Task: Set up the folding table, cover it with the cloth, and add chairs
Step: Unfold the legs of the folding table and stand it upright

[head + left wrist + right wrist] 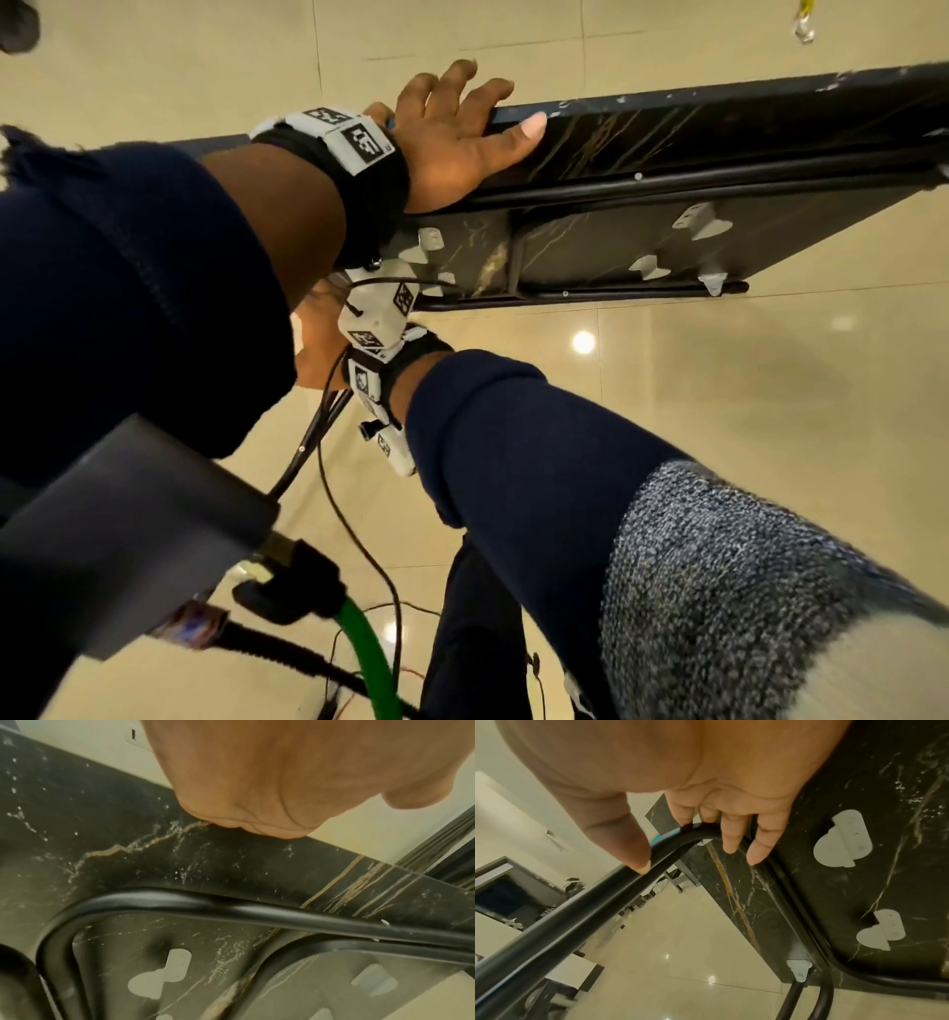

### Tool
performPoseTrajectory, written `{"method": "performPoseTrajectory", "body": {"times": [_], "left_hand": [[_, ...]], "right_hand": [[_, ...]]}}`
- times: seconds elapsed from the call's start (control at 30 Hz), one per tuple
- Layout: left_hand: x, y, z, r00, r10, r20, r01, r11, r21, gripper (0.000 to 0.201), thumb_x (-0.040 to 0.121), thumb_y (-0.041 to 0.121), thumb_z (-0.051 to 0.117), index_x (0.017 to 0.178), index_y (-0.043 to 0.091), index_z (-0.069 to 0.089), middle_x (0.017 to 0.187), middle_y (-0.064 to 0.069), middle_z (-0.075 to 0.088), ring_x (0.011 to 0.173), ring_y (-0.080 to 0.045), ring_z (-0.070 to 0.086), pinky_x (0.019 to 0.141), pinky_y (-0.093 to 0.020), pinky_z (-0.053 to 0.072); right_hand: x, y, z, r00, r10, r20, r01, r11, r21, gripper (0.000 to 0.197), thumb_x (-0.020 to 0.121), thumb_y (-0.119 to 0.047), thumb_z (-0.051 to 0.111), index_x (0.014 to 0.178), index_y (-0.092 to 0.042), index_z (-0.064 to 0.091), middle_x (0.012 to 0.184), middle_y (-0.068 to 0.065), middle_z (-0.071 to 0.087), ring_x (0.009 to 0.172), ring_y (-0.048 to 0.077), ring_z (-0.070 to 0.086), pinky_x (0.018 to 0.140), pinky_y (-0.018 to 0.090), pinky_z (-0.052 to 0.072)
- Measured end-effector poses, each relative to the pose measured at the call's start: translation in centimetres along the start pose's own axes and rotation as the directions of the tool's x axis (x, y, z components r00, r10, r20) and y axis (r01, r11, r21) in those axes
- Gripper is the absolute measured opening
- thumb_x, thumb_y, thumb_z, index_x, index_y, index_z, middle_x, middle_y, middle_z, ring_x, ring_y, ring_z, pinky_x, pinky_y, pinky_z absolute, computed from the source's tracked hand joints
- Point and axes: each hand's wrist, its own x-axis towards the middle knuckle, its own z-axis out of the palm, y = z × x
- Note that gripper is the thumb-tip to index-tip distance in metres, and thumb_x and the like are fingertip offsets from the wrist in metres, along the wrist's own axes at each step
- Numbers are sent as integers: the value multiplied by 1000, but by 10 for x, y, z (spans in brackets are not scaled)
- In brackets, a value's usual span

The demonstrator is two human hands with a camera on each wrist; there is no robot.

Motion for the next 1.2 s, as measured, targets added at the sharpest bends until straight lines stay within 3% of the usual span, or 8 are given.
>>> {"method": "performPoseTrajectory", "body": {"times": [0.07, 0.2, 0.3, 0.37, 0.47, 0.63, 0.83, 1.2], "left_hand": [[0, 3, 0, 1000, 0, 6, -1, 1000, 10, 82, 83, 87, 9, 155, 47, 12, 167, 12, -1, 154, -24, -2, 119, -58, 5], [-1, 4, 0, 1000, 2, -10, -2, 1000, -1, 79, 85, 85, 10, 155, 47, 14, 167, 13, 1, 154, -22, 1, 117, -57, 5], [3, 3, -2, 1000, -13, -5, 13, 1000, -26, 80, 84, 85, 7, 155, 48, 15, 167, 14, 2, 154, -22, 1, 117, -58, 5], [8, 3, -3, 999, -25, -24, 24, 999, -26, 78, 86, 84, 7, 154, 48, 16, 167, 13, 4, 154, -23, 4, 117, -58, 7], [11, 3, -3, 998, -27, -52, 26, 999, -24, 77, 87, 81, 7, 155, 46, 18, 167, 11, 7, 153, -24, 8, 117, -58, 9], [11, 2, -1, 998, -9, -69, 10, 1000, 9, 84, 82, 84, 5, 155, 44, 19, 167, 9, 9, 153, -25, 11, 116, -59, 13], [5, 3, 0, 998, -18, -59, 18, 1000, 5, 79, 86, 84, 8, 155, 46, 17, 167, 11, 7, 154, -23, 7, 116, -58, 9], [-4, 5, -1, 1000, 0, -24, 0, 1000, 30, 81, 85, 85, 6, 155, 45, 14, 168, 8, 2, 154, -25, 3, 117, -59, 9]], "right_hand": [[0, -5, 1, 999, 18, 47, -18, 1000, -17, 109, 62, -52, 77, 156, -17, 35, 157, 13, 37, 146, 31, 30, 119, 40, 29], [-23, 0, -25, 985, -39, 170, 49, 997, -55, 110, 71, -46, 68, 162, -24, 11, 168, 10, 11, 152, 29, 15, 123, 41, 23], [-55, 25, -43, 975, 3, 223, -3, 1000, -2, 89, 82, -40, 64, 159, -19, 24, 165, 11, 24, 144, 32, 35, 114, 38, 36], [-78, 52, -53, 986, 51, 159, -61, 997, 53, 83, 83, -28, 65, 157, -20, 27, 163, 9, 28, 140, 31, 43, 108, 35, 43], [-100, 93, -83, 992, 110, -59, -108, 993, 39, 96, 80, -22, 66, 161, -24, 15, 169, 7, 7, 145, 31, 37, 110, 41, 46], [-94, 110, -152, 886, 111, -450, -232, 947, -223, 81, 77, -32, 65, 152, -22, 36, 154, 9, 34, 136, 31, 39, 105, 52, 42], [-81, 115, -165, 939, 203, -277, -282, 916, -287, 79, 76, -44, 68, 148, -27, 42, 146, 3, 42, 136, 31, 34, 97, 52, 40], [-142, 117, -125, 950, 133, -281, -230, 910, -346, 40, 93, -45, 53, 132, -36, 50, 127, -1, 50, 123, 27, 41, 85, 47, 34]]}}
